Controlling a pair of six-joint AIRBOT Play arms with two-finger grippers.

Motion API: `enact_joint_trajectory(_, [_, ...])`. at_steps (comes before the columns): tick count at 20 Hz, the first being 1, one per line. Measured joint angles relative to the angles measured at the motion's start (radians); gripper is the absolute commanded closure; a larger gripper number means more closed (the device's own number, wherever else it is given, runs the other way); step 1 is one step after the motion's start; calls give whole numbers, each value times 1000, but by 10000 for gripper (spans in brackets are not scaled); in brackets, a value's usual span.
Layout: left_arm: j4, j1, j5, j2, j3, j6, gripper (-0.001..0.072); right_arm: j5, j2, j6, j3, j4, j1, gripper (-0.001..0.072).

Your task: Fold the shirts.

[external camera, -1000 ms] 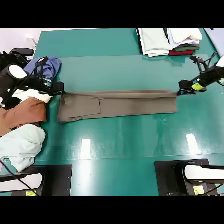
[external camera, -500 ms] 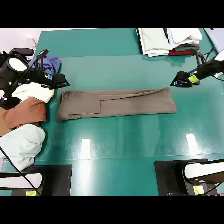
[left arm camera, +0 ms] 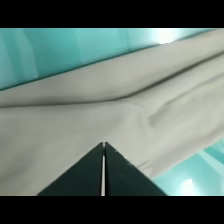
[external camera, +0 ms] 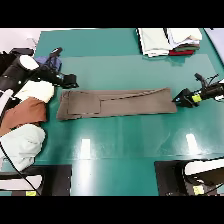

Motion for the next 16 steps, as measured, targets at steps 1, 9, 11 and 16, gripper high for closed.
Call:
enact_joint_trajectory(1, [1, -31, 18, -2, 0, -8, 684, -7, -13, -9, -10, 28, 14, 365])
enact_joint_trajectory(9, [-2, -254, 160, -109, 19, -88, 685, -66, 3, -67, 61, 112, 148, 700])
enact_joint_trajectory(11, [-3, -301, 190, -174, 61, -95, 685, -35, 52, -50, 130, 117, 185, 700])
enact_joint_trajectory(16, [-5, -377, 199, -344, 191, -112, 685, 7, 159, 37, 324, 130, 335, 700])
